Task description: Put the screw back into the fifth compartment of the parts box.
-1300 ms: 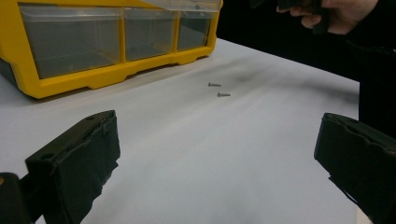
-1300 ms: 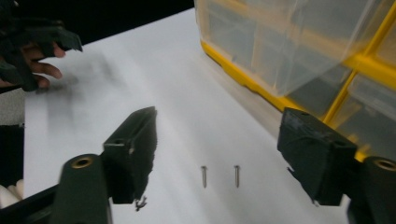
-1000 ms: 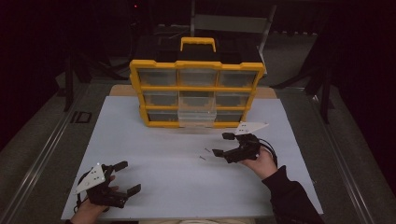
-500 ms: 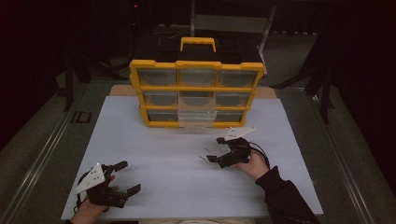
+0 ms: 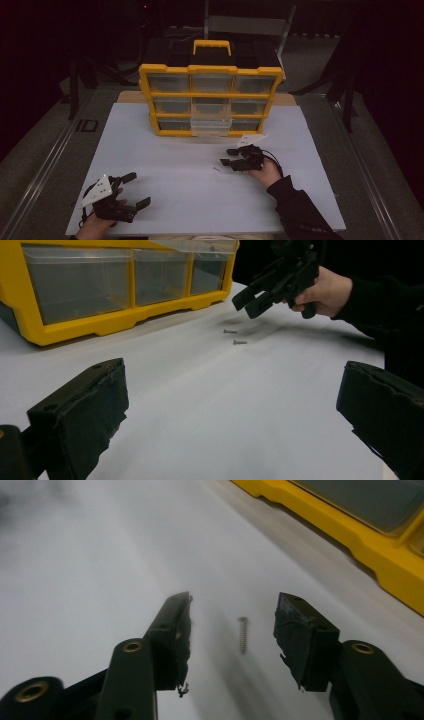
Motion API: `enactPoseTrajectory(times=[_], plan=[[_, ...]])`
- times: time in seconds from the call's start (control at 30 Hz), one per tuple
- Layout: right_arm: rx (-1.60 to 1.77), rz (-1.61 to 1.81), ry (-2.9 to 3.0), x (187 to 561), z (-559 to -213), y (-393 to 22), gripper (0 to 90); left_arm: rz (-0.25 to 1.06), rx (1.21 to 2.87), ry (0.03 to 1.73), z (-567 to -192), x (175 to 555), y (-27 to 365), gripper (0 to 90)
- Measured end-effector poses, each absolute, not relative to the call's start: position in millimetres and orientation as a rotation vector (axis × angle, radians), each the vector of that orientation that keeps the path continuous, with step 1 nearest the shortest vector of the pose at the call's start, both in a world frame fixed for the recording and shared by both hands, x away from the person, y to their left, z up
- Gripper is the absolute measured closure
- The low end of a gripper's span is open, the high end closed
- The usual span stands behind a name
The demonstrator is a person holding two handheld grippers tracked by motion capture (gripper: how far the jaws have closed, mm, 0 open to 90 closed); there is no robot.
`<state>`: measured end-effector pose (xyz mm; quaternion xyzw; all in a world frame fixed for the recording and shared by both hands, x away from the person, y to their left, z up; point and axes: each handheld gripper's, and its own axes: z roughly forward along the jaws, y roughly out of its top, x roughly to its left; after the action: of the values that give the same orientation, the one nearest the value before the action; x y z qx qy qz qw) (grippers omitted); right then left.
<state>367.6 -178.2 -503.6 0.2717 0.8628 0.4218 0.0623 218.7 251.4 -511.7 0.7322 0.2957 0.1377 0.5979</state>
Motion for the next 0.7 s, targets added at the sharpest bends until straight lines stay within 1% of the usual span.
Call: enactPoseTrajectory(times=[0.03, 0.1, 0.13, 0.17, 0.27, 0.3, 0.4, 0.63, 0.7], plan=[[0.818, 1.274, 2.610, 369.2, -504.5, -177.8, 51.0, 0.320, 1.699, 0.686, -511.7, 218.7, 251.4, 1.2], [0.814, 1.260, 2.610, 371.5, -506.1, -176.1, 51.8, 0.320, 1.698, 0.687, -511.7, 218.6, 251.5, 1.2], [0.813, 1.259, 2.614, 372.8, -507.2, -175.1, 54.3, 0.319, 1.698, 0.687, -511.7, 218.7, 251.6, 1.2], [0.813, 1.259, 2.614, 372.8, -507.2, -175.1, 54.3, 0.319, 1.698, 0.687, -511.7, 218.7, 251.6, 1.2], [0.792, 1.225, 2.636, 376.4, -511.7, -171.2, 60.6, 0.319, 1.699, 0.686, -511.7, 218.8, 251.6, 1.2], [0.792, 1.225, 2.636, 376.4, -511.7, -171.2, 60.6, 0.319, 1.699, 0.686, -511.7, 218.8, 251.6, 1.1], [0.789, 1.193, 2.649, 379.9, -516.2, -168.1, 64.6, 0.318, 1.698, 0.686, -511.8, 218.8, 251.8, 1.2], [0.796, 1.155, 2.647, 383.5, -522.2, -164.1, 68.7, 0.317, 1.696, 0.686, -511.8, 218.8, 251.7, 1.2], [0.806, 1.146, 2.641, 385.2, -525.0, -163.9, 71.6, 0.317, 1.694, 0.687, -511.7, 218.7, 251.8, 1.2]])
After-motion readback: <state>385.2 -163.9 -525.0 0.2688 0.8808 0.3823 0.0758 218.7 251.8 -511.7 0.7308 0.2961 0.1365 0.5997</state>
